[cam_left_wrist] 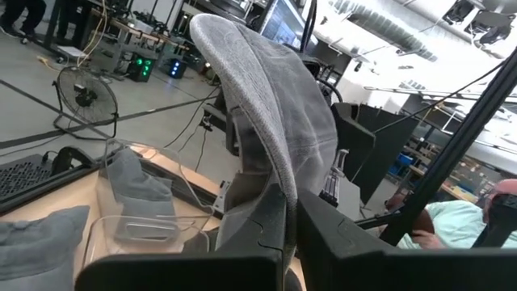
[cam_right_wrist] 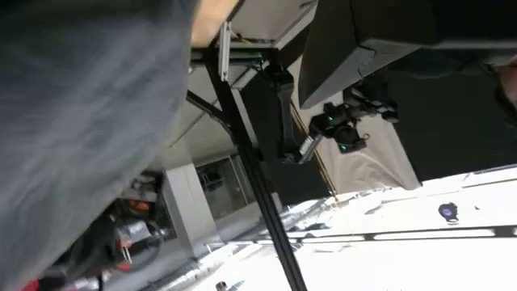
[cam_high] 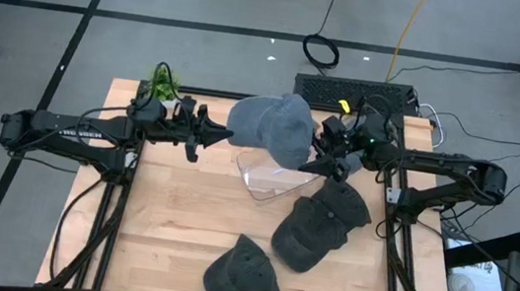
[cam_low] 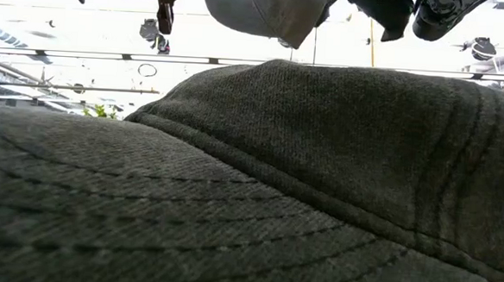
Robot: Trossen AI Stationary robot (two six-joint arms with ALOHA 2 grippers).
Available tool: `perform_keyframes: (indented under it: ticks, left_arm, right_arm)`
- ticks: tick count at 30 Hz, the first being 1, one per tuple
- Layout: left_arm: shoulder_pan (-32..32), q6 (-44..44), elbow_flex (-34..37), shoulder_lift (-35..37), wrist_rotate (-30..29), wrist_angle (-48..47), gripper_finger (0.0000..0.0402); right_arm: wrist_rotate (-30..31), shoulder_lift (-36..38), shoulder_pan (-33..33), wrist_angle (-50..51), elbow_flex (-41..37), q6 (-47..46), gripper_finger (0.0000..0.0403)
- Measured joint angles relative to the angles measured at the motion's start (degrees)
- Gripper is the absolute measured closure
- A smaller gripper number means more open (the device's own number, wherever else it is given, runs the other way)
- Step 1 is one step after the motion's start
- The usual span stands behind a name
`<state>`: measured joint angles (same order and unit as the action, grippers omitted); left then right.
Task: Pick & Place hat
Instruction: Stack the left gray cap on top of the gray cap in the right transparent bin
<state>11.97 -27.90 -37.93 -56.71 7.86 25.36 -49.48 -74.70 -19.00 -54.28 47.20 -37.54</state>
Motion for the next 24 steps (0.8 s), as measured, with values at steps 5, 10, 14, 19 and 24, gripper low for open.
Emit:
perform_keyframes:
  ticks: [5,10,14,19,24]
  left_arm:
    - [0.0,-0.01,0.0,0.0,0.07,0.37,0.0392]
    - [0.02,0.0,0.0,0.0,0.06,0.11,0.0392]
    - [0.0,0.04,0.0,-0.02,-0.37,0.02,0.0392]
    - [0.02,-0.2,0.0,-0.02,-0.59,0.02,0.0391]
    - [0.02,-0.24,0.0,-0.02,-0.54,0.02,0.0392]
  right_arm:
    - [-1.6,1.53,0.0,-5.97,1.47,-5.68,0.0124]
    - [-1.93,3.15,0.0,-2.66,2.03,-4.01,0.0124]
    - [0.46,2.63,0.02,5.96,2.01,2.24,0.0124]
    - [5.32,0.82,0.75,8.65,1.92,6.85,0.0124]
    - [6.24,0.66,0.87,8.9,1.92,7.18,0.0135]
